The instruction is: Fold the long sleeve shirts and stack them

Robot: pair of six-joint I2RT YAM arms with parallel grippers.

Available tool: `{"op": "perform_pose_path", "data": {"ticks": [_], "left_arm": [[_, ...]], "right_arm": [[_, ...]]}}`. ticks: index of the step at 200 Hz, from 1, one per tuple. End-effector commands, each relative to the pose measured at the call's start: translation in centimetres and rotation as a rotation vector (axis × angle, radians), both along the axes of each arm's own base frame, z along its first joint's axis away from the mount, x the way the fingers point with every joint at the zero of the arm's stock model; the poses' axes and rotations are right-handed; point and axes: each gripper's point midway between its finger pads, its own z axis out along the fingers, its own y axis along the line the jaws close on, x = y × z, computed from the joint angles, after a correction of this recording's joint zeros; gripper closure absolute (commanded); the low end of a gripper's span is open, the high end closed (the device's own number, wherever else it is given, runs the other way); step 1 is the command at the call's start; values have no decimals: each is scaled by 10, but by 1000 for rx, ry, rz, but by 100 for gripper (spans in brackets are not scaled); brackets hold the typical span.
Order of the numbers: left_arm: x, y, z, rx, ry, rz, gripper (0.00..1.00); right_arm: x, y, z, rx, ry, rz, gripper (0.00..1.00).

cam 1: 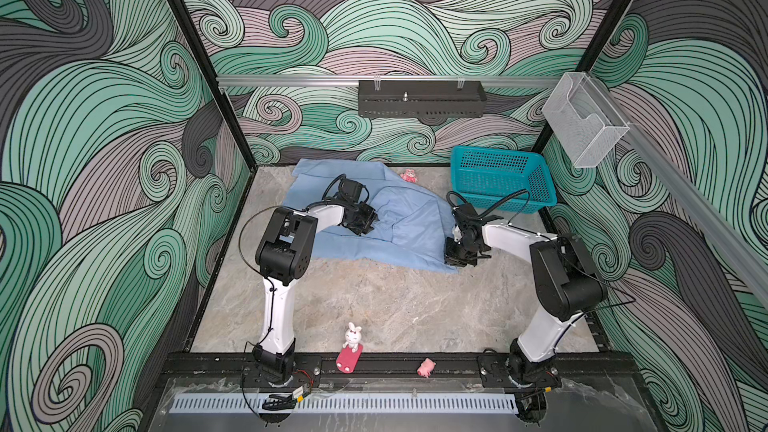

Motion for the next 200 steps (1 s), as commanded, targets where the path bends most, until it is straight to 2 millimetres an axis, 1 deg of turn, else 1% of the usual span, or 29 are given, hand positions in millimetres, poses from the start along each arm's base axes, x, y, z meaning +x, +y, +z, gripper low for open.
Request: {"op": "perform_pose_path", "data": {"ticks": [1,40,58,74,140,156,200], "left_arm": [[4,0,-9,37,22,1,65],[2,0,9,31,11,5,64],[4,-1,17,23,6,10,64],[7,-2,21,22,3,13,64],[16,-6,16,12,11,28,66],[18,-7,11,15,19,27,66],[25,-11,7,12,9,29,72]], "right_arm": [[-3,1,-5,-10,25,11,85],[-3,1,-5,-8,23,12,86],[-4,1,-6,-8,27,9,85],[-4,1,-8,-7,29,9,86],[-5,1,-8,-5,30,10,86],[-4,1,-9,-6,29,9,85],[-4,1,-9,-5,32,10,86]]}}
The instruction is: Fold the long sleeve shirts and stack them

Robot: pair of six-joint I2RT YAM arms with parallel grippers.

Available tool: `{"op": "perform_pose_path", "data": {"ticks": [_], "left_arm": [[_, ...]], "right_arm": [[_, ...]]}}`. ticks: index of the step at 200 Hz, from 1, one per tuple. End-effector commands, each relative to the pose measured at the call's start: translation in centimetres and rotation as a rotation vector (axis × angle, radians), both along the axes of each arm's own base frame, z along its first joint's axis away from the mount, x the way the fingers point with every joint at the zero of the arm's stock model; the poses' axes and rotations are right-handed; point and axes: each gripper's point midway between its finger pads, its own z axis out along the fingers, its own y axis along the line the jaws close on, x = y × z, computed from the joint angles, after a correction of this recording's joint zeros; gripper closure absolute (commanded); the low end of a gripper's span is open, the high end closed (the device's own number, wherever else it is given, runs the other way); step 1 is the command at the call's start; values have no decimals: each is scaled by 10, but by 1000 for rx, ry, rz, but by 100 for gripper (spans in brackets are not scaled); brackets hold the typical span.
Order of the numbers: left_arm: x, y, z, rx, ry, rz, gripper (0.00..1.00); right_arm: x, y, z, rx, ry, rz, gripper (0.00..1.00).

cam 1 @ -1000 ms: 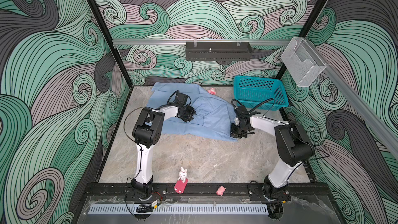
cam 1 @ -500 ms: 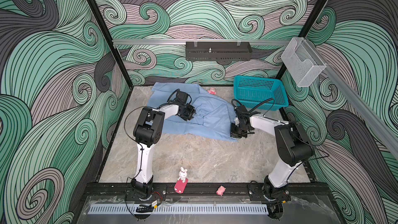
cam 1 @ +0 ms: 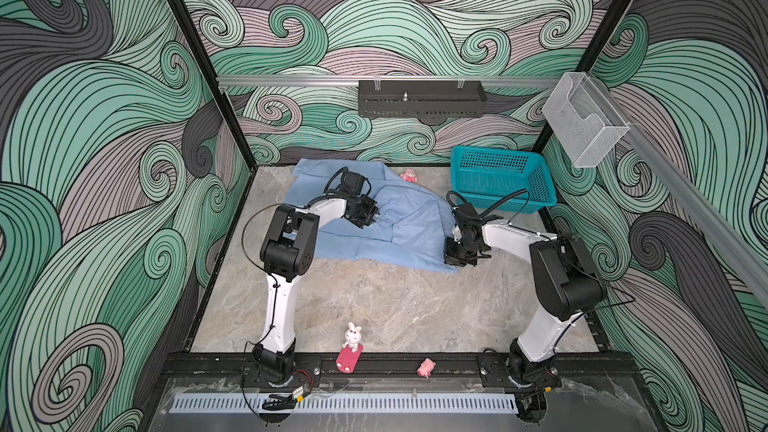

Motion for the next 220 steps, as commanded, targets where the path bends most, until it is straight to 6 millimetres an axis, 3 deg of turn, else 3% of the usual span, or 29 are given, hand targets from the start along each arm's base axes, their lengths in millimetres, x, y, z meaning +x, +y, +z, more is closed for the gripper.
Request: {"op": "perform_pose_path", "data": {"ticks": [1,18,38,73,118,170,201,220], "left_arm": [[6,-6,-3,13,-4,4,72],[8,-7,-5,6,-9,4,81],[10,-7,5,-2,-53,2,100],[9,6,63,9,-180,-78,100],[-28,45,119,0,-213,-233,100],[-76,89,139,-18,-196,-372,100],[-97,129,142,15,-178,-385,100],[-104,144,141,26,-169,-386,100]], "right_arm": [[-4,0,-9,-10,29,8,86],[-5,0,-10,-10,35,7,86],[-5,-1,-10,-11,36,6,86],[-4,-4,-10,-11,37,-11,86],[0,-8,-8,-13,25,-38,86],[4,-15,-6,-10,24,-75,86],[2,-31,-4,-65,35,-89,87],[1,-40,-1,-112,38,-86,87]]}}
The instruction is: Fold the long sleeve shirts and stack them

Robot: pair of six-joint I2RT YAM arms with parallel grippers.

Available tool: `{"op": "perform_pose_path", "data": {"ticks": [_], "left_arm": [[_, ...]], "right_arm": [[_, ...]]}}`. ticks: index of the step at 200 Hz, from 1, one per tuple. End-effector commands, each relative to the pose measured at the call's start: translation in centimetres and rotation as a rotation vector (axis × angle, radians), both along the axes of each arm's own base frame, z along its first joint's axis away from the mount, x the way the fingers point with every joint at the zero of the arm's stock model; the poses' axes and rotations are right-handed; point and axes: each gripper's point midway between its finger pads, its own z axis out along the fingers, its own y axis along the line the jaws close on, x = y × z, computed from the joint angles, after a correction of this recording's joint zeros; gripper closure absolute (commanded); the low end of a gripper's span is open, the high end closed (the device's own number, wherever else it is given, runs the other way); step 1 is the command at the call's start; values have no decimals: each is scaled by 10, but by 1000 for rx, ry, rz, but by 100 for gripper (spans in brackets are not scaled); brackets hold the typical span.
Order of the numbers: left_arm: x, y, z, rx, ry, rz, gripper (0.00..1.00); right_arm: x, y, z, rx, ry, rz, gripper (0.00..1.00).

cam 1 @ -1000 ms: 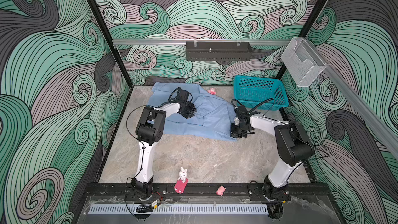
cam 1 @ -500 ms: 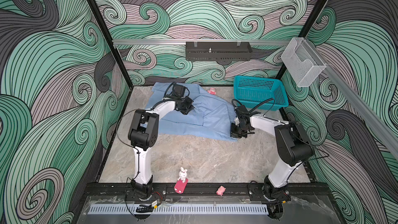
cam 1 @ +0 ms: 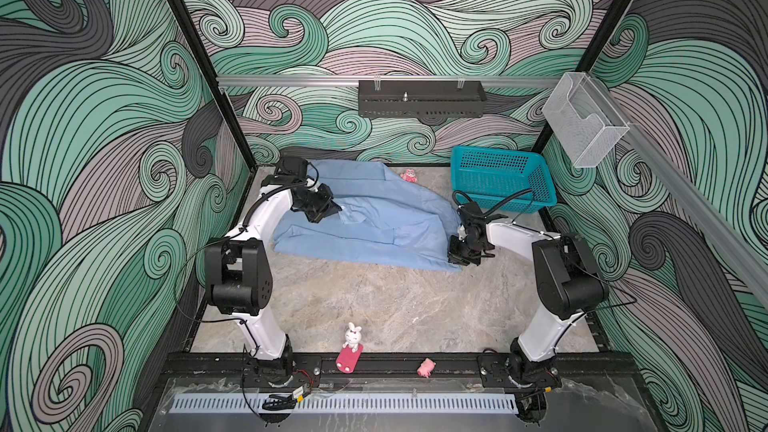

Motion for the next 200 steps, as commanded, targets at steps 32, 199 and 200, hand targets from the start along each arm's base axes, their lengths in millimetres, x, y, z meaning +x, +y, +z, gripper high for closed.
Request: {"op": "perform_pose_path", "data": {"ticks": [32,199,200], "left_arm": [[-34,21,4,41,26,-93,100],[-56,112,-28,513,258,-88,100],[-56,112,-29,513,260,-89,100]], "right_arm": [[-10,-29,0,-146,48,10,87],[-19,-54,-2,-265,67,17,89],[-19,-54,-2,-264,67,17,89]]}}
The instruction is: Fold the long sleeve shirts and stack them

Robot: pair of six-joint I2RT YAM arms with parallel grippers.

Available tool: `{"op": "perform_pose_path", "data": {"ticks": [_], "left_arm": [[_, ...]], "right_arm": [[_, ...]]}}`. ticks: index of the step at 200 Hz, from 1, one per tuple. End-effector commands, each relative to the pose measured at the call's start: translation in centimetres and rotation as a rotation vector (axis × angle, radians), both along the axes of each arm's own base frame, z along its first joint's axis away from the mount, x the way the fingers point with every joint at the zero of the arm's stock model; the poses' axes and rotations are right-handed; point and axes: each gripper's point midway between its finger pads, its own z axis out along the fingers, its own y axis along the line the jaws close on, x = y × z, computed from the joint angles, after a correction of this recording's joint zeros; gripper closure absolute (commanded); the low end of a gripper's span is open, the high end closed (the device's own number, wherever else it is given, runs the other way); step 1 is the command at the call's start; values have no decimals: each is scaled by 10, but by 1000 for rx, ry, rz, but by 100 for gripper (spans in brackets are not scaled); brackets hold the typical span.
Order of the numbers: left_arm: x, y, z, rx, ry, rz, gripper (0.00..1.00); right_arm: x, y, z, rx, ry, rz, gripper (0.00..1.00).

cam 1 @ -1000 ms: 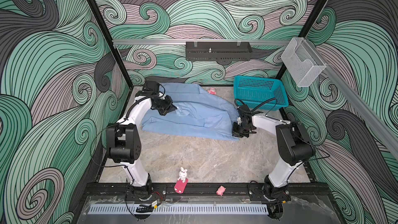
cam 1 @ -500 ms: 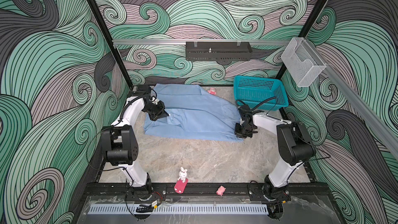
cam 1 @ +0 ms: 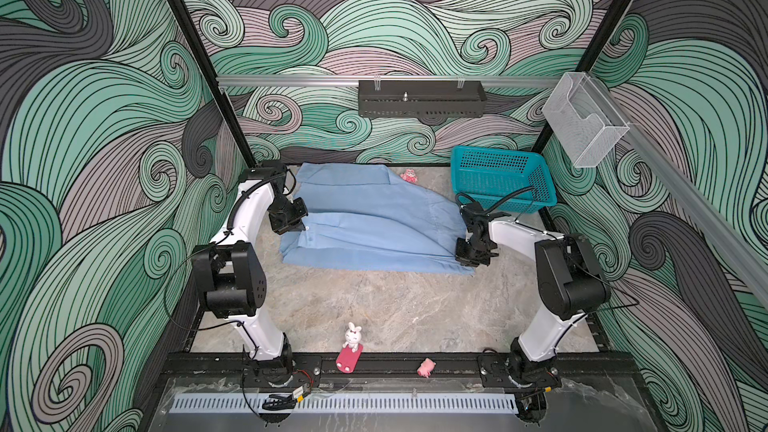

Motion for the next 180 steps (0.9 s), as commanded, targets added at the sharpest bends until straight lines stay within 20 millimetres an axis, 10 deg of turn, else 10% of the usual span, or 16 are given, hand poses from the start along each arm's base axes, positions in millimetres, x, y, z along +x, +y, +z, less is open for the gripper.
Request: {"op": "perform_pose_path", "data": {"ticks": [1,115,145,180], "left_arm": [[-4,16,-14,70,87,-6,100],[-8,32,-56,165,243,-31,100],[-4,33,-51,175,222,-23,69],[2,33,-30,176,137,-4,57]], "right_arm": [[-9,-19,-1,-86,32,-6,89],[-14,-7,1,-67,39,37,83],[-16,7,25,-24,5,78,57],[-25,18,71,27,-86,118,40]]}}
